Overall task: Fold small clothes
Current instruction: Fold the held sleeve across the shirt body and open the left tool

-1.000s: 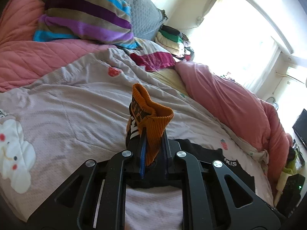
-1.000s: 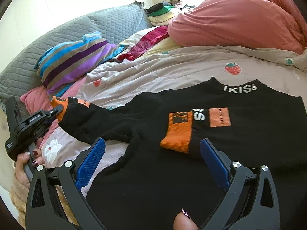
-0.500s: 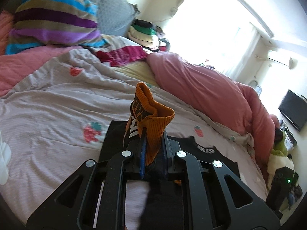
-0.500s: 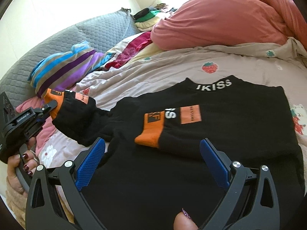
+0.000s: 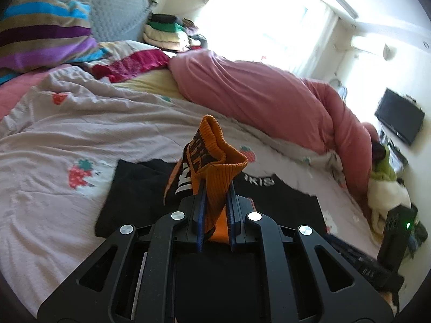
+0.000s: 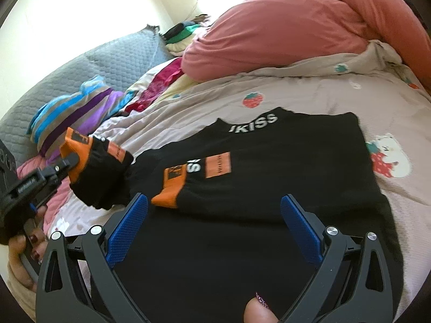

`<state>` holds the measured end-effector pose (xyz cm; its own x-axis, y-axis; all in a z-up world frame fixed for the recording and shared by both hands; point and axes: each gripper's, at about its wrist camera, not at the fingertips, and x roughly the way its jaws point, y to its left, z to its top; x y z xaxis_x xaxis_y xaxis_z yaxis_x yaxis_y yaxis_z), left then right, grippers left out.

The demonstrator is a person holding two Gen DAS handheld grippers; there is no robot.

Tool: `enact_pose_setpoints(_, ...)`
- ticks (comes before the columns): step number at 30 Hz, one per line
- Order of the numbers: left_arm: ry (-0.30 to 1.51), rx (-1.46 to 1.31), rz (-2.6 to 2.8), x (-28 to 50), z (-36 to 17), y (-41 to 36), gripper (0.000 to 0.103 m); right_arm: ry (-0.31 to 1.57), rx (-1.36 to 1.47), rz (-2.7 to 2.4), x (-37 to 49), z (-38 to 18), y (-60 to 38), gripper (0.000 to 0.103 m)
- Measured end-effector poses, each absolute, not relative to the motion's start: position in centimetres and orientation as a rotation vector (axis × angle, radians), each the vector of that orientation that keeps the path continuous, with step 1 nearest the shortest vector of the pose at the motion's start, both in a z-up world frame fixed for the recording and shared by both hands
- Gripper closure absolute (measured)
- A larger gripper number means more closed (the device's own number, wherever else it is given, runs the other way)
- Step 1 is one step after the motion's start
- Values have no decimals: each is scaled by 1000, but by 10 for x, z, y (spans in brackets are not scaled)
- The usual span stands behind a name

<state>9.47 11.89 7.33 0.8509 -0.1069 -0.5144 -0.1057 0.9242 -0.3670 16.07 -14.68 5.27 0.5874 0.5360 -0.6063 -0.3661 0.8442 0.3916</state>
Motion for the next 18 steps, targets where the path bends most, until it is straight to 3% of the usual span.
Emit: enact_pose_setpoints(18,732,-289,-132,126,21,56,95,813,304,401,176,35,-194,5)
